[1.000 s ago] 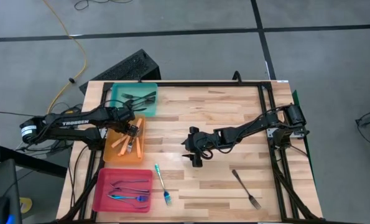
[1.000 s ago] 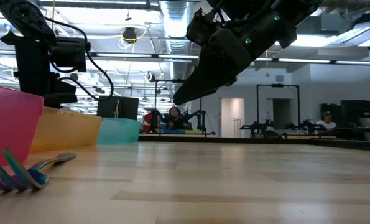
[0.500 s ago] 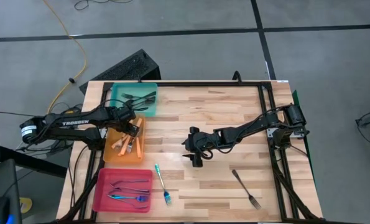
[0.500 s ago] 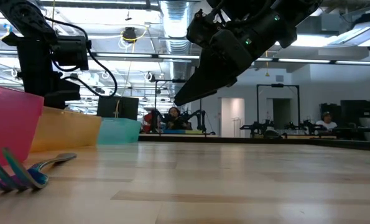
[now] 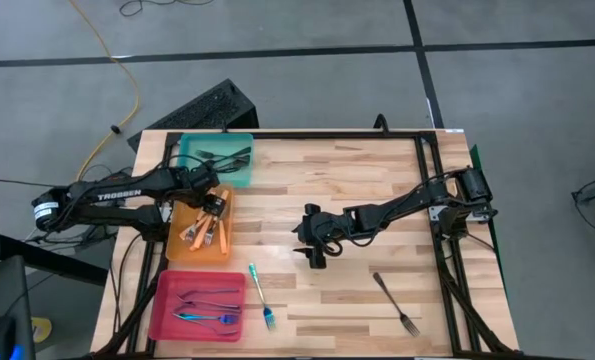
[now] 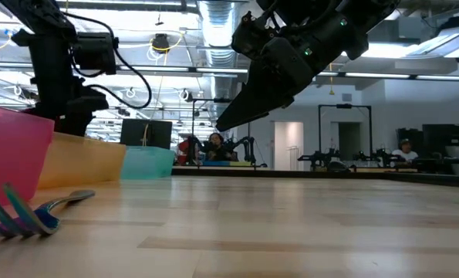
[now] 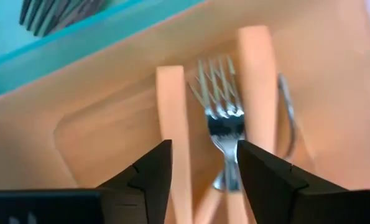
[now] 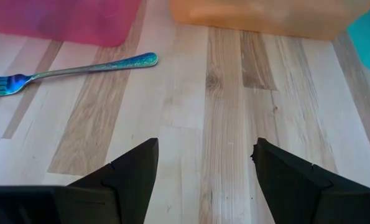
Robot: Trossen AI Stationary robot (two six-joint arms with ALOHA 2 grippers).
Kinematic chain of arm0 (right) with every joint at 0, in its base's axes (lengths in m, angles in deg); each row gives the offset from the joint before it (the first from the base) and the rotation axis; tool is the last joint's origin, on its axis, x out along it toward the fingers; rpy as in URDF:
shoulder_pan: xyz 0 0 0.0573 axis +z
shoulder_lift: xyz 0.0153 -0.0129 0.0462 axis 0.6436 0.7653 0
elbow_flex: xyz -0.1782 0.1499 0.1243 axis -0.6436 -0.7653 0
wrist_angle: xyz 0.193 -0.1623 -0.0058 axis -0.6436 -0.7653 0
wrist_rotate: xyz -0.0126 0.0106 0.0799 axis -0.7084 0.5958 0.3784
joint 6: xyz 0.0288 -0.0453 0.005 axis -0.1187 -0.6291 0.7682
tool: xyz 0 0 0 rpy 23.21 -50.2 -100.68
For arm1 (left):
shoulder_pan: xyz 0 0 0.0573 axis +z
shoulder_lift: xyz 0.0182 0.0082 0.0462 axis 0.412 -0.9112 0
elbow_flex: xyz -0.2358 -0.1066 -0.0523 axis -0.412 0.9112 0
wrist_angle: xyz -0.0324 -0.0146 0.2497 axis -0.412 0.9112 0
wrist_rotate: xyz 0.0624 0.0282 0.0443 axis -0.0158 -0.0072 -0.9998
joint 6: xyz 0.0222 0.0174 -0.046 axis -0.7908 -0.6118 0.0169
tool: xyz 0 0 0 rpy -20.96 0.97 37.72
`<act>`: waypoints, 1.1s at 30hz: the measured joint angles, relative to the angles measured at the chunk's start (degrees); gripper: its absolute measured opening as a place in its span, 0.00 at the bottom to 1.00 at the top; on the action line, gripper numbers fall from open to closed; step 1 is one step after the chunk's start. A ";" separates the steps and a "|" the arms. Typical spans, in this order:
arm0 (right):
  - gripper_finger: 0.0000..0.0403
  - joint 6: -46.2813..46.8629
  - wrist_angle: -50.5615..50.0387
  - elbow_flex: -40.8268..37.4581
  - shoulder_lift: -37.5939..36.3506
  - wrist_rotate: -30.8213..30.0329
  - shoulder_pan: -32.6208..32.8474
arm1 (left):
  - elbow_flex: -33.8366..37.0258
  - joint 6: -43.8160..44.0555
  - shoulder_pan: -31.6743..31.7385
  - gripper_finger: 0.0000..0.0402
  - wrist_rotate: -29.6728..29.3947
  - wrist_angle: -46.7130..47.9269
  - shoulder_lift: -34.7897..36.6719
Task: Sort silverware by color (type)
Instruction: Put the black fork into the blue bin
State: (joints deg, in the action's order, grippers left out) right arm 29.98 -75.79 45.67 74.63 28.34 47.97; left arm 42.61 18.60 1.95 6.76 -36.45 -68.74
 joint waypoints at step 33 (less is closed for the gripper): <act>0.70 63.92 -65.05 0.00 -11.74 -1.88 25.50 | -24.83 -7.83 -24.74 0.41 -5.25 -24.37 -1.73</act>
State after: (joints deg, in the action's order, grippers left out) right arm 93.90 -140.84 45.67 62.89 26.47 73.46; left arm 17.78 10.77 -22.80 1.51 -60.82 -70.47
